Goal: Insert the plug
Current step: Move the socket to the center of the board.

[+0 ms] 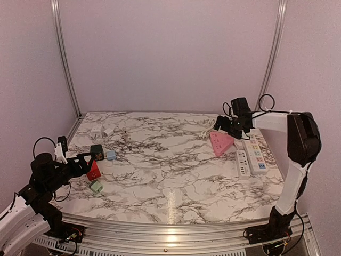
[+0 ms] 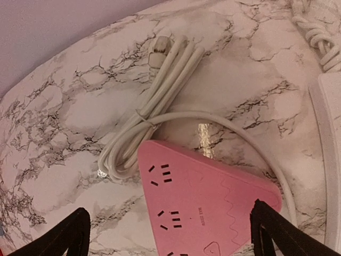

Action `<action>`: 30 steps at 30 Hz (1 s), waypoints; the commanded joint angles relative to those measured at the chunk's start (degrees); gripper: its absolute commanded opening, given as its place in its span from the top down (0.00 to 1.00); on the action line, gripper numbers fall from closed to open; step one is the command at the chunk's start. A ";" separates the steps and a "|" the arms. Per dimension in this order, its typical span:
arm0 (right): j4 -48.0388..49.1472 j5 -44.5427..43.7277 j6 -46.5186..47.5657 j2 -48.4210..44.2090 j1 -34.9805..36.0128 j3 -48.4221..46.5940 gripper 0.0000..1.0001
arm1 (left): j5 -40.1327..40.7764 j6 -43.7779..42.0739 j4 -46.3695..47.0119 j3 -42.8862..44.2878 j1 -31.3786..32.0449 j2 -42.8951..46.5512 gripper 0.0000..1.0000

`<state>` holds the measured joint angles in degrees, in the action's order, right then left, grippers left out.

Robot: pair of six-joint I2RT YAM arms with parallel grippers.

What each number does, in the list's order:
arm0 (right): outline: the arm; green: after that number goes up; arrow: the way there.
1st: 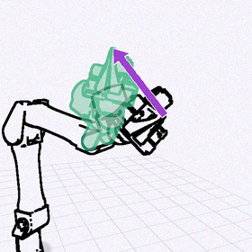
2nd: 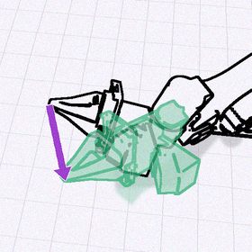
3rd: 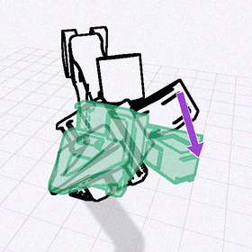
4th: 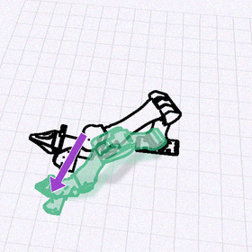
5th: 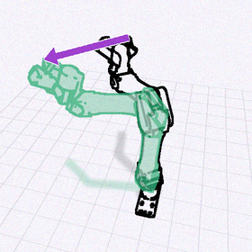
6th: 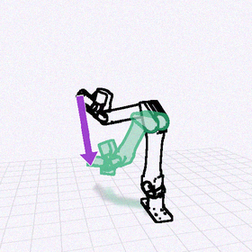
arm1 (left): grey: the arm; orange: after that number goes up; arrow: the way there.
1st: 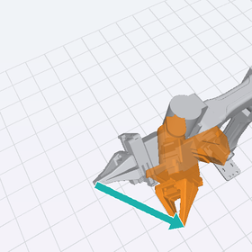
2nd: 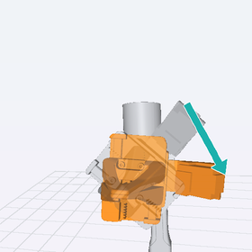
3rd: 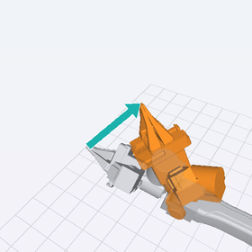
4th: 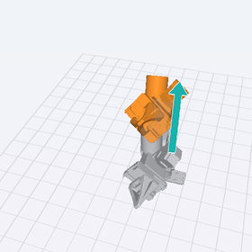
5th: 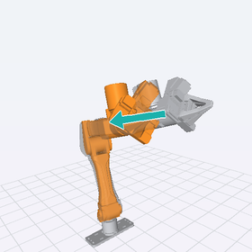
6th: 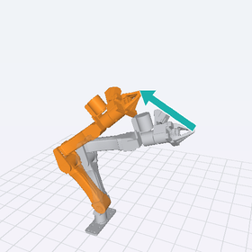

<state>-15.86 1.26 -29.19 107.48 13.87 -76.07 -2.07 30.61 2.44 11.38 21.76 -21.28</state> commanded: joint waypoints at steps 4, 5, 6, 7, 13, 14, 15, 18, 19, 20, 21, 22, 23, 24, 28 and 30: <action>-3.02 -3.21 -0.66 5.30 0.02 -10.24 0.02 | -2.06 -0.39 7.40 -5.24 0.19 2.58 0.01; -3.49 -4.52 -0.37 5.54 0.02 -10.58 0.01 | -1.92 -0.38 7.48 -5.83 0.16 3.10 0.01; -3.49 -5.31 -0.19 5.69 0.02 -10.66 0.02 | -1.64 -0.38 7.45 -6.24 0.15 3.68 0.01; -3.48 -6.11 -0.01 5.84 -0.06 -10.72 0.01 | -1.51 -0.31 7.47 -6.60 0.21 4.08 0.01; -4.36 -6.03 -0.15 8.30 -0.46 -11.66 0.02 | -0.37 -0.05 7.43 -7.31 0.18 3.97 0.01; -4.36 -6.08 -0.27 8.72 -0.50 -11.60 0.02 | -0.19 0.02 7.41 -7.33 0.20 3.52 0.01; -4.31 -6.05 -0.45 9.05 -0.59 -11.58 0.01 | -0.14 0.06 7.53 -7.33 0.16 3.14 0.01; -3.96 -6.10 -0.52 9.80 -0.60 -11.23 0.01 | -0.20 0.06 7.80 -7.15 0.21 1.70 0.01; -3.92 -6.26 -0.52 9.96 -0.64 -11.14 0.01 | -0.29 0.06 7.84 -7.05 0.15 1.41 0.01; -3.92 -6.46 -0.52 10.09 -0.66 -11.05 0.01 | -0.34 0.06 7.92 -7.07 0.14 1.17 0.01; -3.87 -6.52 -0.47 10.18 -0.65 -11.03 0.01 | -0.51 0.06 8.08 -7.07 0.20 1.11 0.01; -3.89 -6.61 -0.41 10.27 -0.64 -11.03 0.02 | -0.69 0.06 8.11 -7.07 0.18 1.17 0.01; -3.91 -6.58 -0.32 10.45 -0.63 -10.90 0.01 | -0.78 -0.06 8.11 -7.11 0.19 1.34 0.01; -3.84 -6.54 -0.18 10.55 -0.66 -10.75 0.01 | -0.75 -0.03 8.15 -7.14 0.14 1.56 0.01; -3.91 -5.97 0.80 11.19 -0.68 -10.41 0.02 | -0.58 -0.07 8.11 -7.41 0.21 2.38 0.01; -3.83 -5.19 1.30 11.45 -0.69 -10.29 0.02 | -0.49 -0.03 8.11 -7.59 0.16 2.48 0.01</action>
<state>-19.27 -4.40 -28.88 117.47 13.61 -85.67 -2.55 30.68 8.58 4.36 21.76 -19.62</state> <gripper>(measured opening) 0.985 0.988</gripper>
